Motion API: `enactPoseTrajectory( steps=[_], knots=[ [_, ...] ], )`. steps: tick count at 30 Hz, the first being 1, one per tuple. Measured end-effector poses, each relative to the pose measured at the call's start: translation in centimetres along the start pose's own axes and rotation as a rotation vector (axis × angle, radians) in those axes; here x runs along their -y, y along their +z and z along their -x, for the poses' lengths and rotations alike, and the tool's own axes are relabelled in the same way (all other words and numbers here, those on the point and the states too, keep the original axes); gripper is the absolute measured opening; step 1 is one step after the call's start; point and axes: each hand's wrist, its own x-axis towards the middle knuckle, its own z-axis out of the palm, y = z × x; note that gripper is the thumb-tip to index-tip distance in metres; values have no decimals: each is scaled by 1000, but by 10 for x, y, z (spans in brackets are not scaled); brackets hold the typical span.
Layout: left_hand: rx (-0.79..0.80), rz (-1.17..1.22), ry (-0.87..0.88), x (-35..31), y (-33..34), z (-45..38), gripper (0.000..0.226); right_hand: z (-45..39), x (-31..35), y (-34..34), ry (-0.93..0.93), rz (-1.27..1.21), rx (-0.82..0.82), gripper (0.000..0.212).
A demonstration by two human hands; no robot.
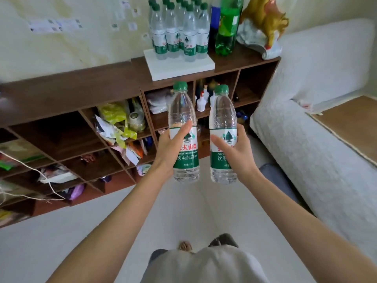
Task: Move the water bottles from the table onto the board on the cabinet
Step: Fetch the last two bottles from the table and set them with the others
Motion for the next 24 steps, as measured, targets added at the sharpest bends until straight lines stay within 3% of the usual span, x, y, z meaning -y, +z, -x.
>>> enactPoseTrajectory(
  steps=[6, 11, 16, 19, 24],
  knots=[
    [-60, -39, 29, -37, -5, -109, 20, -117, 12, 28, -46, -1, 64, 60],
    [-178, 1, 55, -60, -1, -206, 17, -232, 17, 51, -70, 12, 130, 87],
    [-301, 65, 44, -92, 6, -294, 52, -336, 36, 66, -77, 3, 218, 84],
    [-369, 77, 84, -106, 6, -342, 49, -393, 52, 77, -118, 12, 285, 67],
    [-424, 132, 118, -120, 2, -404, 35, -467, 63, 107, -177, -4, 284, 61]
  ],
)
